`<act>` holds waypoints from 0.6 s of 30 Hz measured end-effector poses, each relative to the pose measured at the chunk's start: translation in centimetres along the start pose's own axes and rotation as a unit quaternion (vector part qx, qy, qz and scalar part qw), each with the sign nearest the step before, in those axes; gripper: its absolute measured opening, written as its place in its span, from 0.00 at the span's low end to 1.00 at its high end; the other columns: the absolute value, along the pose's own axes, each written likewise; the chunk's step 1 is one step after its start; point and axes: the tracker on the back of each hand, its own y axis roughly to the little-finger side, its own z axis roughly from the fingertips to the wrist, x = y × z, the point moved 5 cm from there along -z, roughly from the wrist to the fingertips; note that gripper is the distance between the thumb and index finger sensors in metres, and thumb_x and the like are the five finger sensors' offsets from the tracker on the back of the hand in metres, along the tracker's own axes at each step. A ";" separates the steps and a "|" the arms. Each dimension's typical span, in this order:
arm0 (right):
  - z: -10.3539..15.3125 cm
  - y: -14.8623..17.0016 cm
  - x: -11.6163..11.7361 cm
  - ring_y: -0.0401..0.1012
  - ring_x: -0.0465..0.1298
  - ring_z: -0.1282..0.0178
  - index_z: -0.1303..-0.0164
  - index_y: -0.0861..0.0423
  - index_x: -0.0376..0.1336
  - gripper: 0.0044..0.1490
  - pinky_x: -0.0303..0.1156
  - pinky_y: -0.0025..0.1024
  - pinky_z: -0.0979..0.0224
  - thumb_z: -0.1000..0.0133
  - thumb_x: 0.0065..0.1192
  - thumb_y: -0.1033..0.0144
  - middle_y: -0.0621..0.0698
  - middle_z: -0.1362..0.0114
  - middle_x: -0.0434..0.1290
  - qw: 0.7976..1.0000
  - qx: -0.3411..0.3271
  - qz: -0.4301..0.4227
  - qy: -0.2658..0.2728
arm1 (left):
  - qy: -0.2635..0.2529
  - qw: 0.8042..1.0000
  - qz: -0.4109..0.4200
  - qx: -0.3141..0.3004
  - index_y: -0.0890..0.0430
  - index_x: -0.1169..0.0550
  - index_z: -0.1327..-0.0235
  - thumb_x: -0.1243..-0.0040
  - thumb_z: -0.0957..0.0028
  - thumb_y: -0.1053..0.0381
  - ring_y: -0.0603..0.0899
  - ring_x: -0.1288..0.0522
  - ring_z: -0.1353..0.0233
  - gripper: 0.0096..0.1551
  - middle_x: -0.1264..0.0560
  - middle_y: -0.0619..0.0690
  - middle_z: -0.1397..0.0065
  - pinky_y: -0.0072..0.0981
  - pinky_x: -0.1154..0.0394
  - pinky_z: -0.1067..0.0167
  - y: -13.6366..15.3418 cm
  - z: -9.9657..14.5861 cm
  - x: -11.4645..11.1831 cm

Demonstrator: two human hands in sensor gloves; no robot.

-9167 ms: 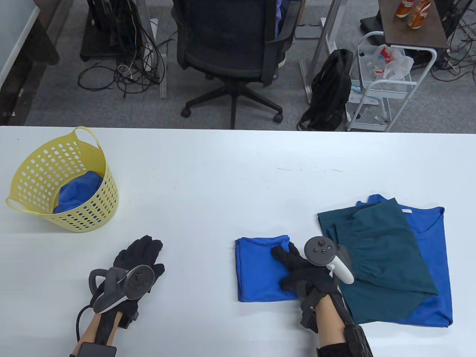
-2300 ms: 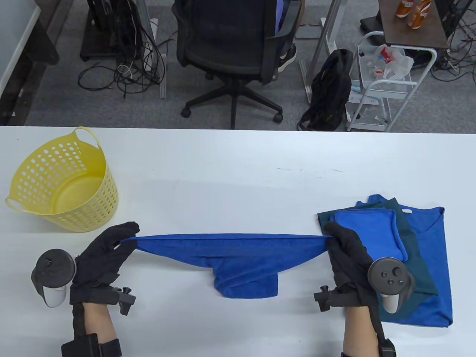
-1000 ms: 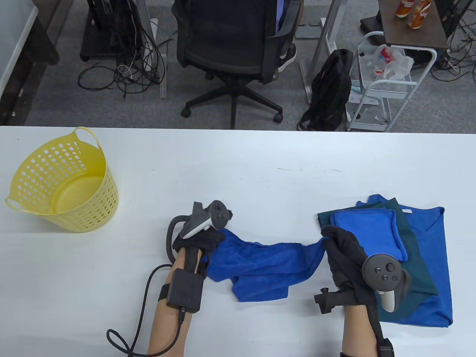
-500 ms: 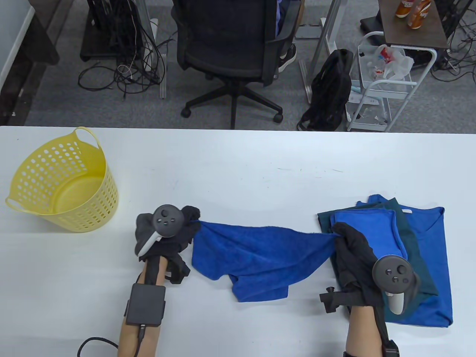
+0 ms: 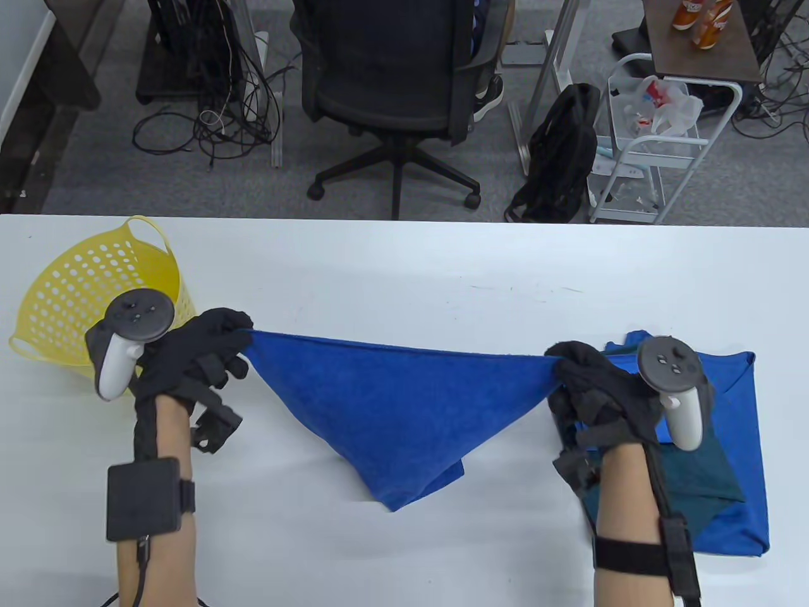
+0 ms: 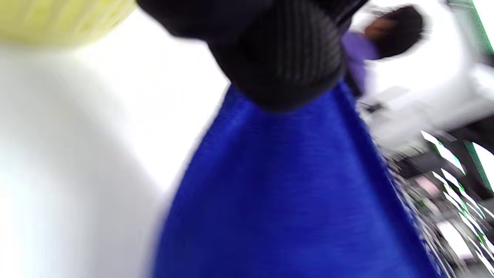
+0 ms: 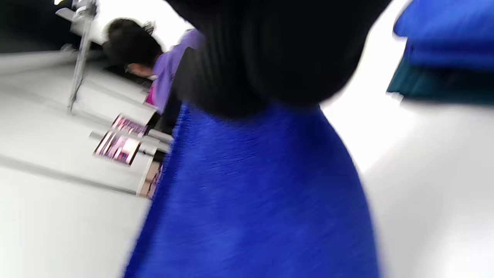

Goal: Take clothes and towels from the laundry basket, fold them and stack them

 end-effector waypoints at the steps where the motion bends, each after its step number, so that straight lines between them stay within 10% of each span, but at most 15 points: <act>1: -0.6 -1.7 -0.6 0.52 0.82 0.41 0.28 0.66 0.62 0.24 0.86 0.39 0.45 0.34 0.49 0.77 0.74 0.25 0.66 0.994 -0.074 -0.022 0.072 | -0.077 0.995 0.040 -0.042 0.52 0.26 0.29 0.37 0.39 0.49 0.43 0.10 0.51 0.26 0.18 0.53 0.34 0.21 0.11 0.59 -1.2 -0.4 0.7; 4: 1.4 -7.9 -3.1 0.53 0.79 0.34 0.31 0.64 0.64 0.24 0.80 0.48 0.36 0.37 0.50 0.77 0.71 0.23 0.65 0.927 -0.276 -0.055 0.249 | -0.216 0.944 0.100 -0.230 0.45 0.30 0.30 0.39 0.42 0.49 0.48 0.14 0.35 0.26 0.23 0.48 0.27 0.27 0.12 0.43 -7.4 1.7 3.1; 8: 6.0 -14.0 -5.1 0.49 0.76 0.28 0.30 0.57 0.62 0.24 0.67 0.54 0.24 0.37 0.49 0.74 0.63 0.19 0.63 0.866 -0.426 -0.070 0.252 | -0.296 0.870 0.082 -0.386 0.39 0.32 0.33 0.40 0.44 0.48 0.45 0.17 0.31 0.26 0.26 0.41 0.25 0.27 0.15 0.38 -12.7 7.4 6.5; 11: 7.6 -13.8 -5.3 0.49 0.76 0.27 0.29 0.55 0.63 0.24 0.65 0.56 0.23 0.37 0.49 0.73 0.61 0.18 0.63 0.864 -0.449 -0.019 0.225 | -0.311 0.838 0.050 -0.446 0.38 0.31 0.33 0.39 0.44 0.47 0.46 0.17 0.30 0.26 0.26 0.40 0.24 0.29 0.16 0.36 -12.4 10.5 7.2; 18: 4.8 -1.9 -1.0 0.59 0.71 0.23 0.26 0.56 0.63 0.25 0.63 0.69 0.27 0.35 0.52 0.72 0.61 0.16 0.63 0.941 -0.299 0.112 0.115 | -0.179 0.917 -0.085 -0.347 0.36 0.28 0.34 0.36 0.45 0.47 0.51 0.20 0.26 0.25 0.25 0.39 0.23 0.41 0.19 0.32 -1.7 7.0 -0.5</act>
